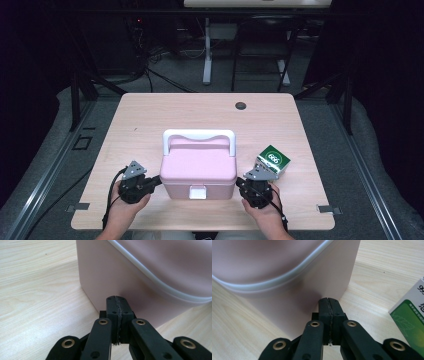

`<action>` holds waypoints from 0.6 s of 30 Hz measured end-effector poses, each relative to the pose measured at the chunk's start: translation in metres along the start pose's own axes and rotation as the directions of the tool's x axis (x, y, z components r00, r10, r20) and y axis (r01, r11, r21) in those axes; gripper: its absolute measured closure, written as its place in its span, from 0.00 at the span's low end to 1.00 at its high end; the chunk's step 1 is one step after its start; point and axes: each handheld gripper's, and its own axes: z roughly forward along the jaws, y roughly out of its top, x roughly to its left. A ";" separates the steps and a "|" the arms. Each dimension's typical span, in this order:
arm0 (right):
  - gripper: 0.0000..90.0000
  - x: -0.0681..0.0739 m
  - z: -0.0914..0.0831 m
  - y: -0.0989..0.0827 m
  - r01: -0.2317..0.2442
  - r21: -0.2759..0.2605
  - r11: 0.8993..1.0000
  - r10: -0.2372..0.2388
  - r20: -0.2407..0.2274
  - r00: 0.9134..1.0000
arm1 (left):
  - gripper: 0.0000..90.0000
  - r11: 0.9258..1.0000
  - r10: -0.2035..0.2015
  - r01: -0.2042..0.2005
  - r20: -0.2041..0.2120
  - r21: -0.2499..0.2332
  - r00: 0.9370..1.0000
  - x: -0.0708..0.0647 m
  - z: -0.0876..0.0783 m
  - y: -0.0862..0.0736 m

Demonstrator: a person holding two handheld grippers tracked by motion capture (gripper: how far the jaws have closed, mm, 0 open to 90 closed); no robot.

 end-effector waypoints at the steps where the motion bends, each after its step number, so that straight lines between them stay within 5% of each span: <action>1: 1.00 0.000 -0.002 -0.001 0.001 0.002 1.000 -0.001 -0.003 1.000 | 1.00 1.000 -0.001 0.001 0.000 0.001 1.000 -0.001 0.000 0.000; 9: 0.98 0.000 -0.009 -0.004 0.048 0.012 0.999 -0.047 -0.017 0.999 | 0.98 1.000 0.011 -0.012 0.018 0.024 1.000 0.000 -0.002 -0.001; 18: 0.81 -0.014 -0.010 0.003 0.051 0.067 0.996 -0.046 -0.076 0.996 | 0.77 0.998 0.020 -0.023 0.049 0.067 0.999 0.010 -0.006 0.004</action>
